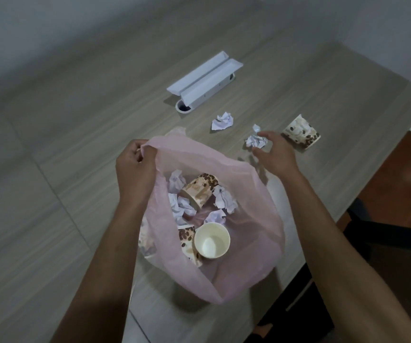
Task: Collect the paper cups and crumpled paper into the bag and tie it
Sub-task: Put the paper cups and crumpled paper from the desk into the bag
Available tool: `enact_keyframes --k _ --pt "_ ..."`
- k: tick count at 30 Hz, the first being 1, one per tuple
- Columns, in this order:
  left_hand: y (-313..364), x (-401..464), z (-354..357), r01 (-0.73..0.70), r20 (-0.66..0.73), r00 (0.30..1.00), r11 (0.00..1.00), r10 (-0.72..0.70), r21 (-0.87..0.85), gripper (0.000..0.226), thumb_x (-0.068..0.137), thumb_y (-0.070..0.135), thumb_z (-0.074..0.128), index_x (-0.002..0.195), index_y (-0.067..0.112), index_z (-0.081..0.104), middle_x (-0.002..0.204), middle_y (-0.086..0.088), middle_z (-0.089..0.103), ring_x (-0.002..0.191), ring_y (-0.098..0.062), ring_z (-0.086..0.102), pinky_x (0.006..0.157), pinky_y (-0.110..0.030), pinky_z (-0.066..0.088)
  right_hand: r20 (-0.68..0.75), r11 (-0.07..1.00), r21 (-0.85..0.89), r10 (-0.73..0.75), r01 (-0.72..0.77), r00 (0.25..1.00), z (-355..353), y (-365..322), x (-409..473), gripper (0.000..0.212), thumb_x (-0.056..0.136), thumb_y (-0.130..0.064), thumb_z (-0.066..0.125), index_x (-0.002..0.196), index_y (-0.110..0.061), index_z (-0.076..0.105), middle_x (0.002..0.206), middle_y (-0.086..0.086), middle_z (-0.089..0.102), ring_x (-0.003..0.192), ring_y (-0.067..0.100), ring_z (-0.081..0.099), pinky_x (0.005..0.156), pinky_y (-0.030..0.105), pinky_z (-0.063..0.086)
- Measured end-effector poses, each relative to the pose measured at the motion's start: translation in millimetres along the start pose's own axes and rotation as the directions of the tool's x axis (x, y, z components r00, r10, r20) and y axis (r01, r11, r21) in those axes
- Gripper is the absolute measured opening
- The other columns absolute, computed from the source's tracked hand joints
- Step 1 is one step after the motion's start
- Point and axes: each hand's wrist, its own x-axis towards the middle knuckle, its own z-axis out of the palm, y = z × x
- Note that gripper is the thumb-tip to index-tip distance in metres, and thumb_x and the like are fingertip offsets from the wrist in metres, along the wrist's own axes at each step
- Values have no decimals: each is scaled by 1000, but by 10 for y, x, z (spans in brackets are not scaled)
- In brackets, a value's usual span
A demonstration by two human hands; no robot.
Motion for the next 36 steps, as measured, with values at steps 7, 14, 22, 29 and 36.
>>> enact_keyframes --k 7,14,22,29,36 --pt "109 -64 -80 -24 26 999 998 25 -57 18 92 9 56 81 20 66 67 13 63 58 3 55 57 -14 43 177 958 -275 -32 81 984 190 -62 623 67 79 -16 74 140 -28 50 156 17 30 144 29 30 113 35 31" --pt "158 -91 -107 -44 62 997 997 47 -58 16 92 12 57 81 20 67 68 10 63 62 -4 55 60 -22 43 32 976 -219 -3 10 999 191 118 139 38 84 -8 66 121 -14 65 115 18 58 114 35 56 100 38 44" --pt "-54 -71 -217 -1 29 1000 1000 2 -29 20 93 13 56 79 26 64 70 7 62 56 2 53 53 -16 41 -175 967 244 113 -68 978 16 24 -532 22 86 -20 72 106 -22 64 94 -1 68 77 15 64 62 13 55" --pt "-310 112 -161 73 -68 995 997 -74 -12 14 92 11 54 89 17 65 71 9 62 54 6 51 55 -19 41 -158 865 485 -58 129 986 -254 -762 -1059 26 87 -22 71 110 -33 63 96 -16 69 81 10 70 69 36 59" --pt "-454 199 278 142 -5 990 989 -142 47 13 91 13 54 89 18 66 71 9 62 49 6 50 48 -13 38 190 963 254 -140 89 972 99 -617 -1130 40 89 -25 69 125 -40 60 115 -12 67 79 6 68 72 16 53"
